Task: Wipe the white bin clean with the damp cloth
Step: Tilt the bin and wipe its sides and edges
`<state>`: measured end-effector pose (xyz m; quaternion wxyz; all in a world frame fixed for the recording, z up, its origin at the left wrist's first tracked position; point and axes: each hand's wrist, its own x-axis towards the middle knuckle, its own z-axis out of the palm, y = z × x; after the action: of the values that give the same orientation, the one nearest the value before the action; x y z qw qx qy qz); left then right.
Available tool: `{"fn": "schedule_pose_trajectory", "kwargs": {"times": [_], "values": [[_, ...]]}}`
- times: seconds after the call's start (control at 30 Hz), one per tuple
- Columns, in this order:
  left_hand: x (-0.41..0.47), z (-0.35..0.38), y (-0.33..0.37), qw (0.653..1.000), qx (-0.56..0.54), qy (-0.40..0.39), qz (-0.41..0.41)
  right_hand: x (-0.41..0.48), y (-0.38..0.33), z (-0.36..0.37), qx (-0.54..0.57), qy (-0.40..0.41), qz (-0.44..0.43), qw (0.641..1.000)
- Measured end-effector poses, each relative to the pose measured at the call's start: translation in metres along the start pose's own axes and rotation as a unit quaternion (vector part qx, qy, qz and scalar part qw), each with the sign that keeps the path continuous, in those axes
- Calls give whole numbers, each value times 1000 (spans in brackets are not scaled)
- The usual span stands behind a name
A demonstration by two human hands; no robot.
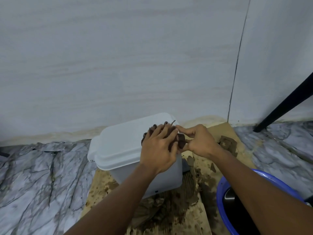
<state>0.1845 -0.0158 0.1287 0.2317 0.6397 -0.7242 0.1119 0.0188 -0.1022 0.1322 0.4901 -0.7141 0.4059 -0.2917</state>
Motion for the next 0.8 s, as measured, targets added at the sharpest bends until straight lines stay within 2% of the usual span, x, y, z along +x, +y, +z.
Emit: {"fn": "schedule_pose_trajectory", "kwargs": {"times": [0.13,0.27,0.4,0.47,0.63,0.8], "values": [[-18,-17,-27,1000,-26,-7,7,0,2,0,21,-9,4,1000],[-40,-36,-54,999,-41,-14,-33,0,2,0,28,-21,-2,999],[-25,-23,-33,995,-19,46,-89,1,1,-1,9,-12,1,1000],[-15,-11,-20,994,-14,59,-86,1,1,-1,1,-5,1,1000],[12,-1,4,998,-21,14,-59,3,2,1,10,-3,-5,1000],[-12,-20,-33,998,-45,-1,-38,1,2,1,27,-7,-8,1000]]}}
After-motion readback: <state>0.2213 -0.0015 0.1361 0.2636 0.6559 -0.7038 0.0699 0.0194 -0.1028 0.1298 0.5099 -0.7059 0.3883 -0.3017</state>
